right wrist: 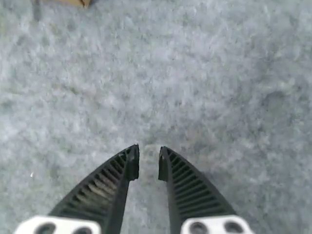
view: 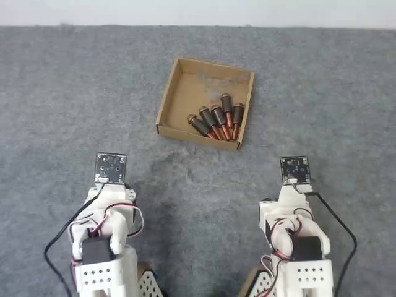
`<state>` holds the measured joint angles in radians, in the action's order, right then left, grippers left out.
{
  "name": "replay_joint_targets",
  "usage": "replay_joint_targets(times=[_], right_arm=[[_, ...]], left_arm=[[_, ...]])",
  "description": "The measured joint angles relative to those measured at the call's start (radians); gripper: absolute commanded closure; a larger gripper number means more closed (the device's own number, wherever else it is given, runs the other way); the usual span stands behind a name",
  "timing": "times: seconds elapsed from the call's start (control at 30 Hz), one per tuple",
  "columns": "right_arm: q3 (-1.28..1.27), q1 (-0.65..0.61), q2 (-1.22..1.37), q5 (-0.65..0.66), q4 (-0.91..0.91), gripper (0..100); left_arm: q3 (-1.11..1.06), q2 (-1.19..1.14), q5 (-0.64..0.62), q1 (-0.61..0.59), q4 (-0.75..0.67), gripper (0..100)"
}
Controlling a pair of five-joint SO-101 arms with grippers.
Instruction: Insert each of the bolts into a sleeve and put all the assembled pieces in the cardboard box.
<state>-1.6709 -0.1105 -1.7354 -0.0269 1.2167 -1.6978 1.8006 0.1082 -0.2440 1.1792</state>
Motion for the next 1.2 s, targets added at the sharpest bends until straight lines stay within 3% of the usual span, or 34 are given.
replay_joint_targets(times=[0.27,1.2], right_arm=[[0.0,0.031,-0.057,0.0,0.087,94.7],[0.0,0.028,-0.057,0.0,0.089,94.7]], left_arm=[[0.0,0.0,0.0,0.0,0.075,98],[0.0,0.0,0.0,0.0,0.078,98]])
